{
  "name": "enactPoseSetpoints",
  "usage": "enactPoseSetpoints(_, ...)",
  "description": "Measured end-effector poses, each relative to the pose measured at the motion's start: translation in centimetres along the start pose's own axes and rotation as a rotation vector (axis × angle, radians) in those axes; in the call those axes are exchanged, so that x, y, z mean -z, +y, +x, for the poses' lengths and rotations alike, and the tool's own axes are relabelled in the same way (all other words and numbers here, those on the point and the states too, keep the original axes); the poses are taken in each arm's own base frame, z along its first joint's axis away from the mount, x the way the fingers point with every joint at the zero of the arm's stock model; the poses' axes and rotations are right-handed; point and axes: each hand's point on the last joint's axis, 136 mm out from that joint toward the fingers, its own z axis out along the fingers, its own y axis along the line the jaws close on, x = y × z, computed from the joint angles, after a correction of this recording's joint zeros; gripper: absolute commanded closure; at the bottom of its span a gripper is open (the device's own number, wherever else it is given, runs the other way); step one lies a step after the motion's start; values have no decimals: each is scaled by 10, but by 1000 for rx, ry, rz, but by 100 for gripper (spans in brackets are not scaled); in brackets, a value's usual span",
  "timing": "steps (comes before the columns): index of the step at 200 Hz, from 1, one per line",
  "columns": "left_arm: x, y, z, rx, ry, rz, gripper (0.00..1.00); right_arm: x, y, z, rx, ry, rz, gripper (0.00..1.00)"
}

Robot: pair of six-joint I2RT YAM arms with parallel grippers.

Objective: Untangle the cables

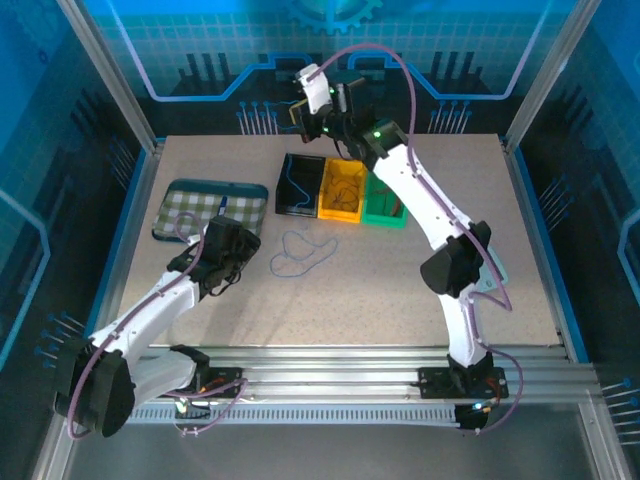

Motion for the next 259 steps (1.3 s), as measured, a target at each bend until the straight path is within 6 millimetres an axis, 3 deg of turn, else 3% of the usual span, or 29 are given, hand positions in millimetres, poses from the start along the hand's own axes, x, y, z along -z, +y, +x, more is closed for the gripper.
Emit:
enactPoseSetpoints(37,0,1,0,0,1,-3,27,-11,-30,4,-65,-17,37,100)
enactPoseSetpoints(100,-14,13,8,-11,34,-69,26,0,-30,-41,-77,-167,33,100)
enactPoseSetpoints(162,-24,16,13,-24,59,-104,27,0,-30,-44,-82,-186,32,100)
enactPoseSetpoints(179,-25,13,12,-36,60,-105,26,-6,-31,-32,-89,-166,32,100)
enactPoseSetpoints(223,-25,9,11,-53,61,-104,25,-36,-33,41,-137,-9,34,100)
enactPoseSetpoints(259,-25,9,10,-54,61,-104,25,-56,-34,76,-180,61,44,100)
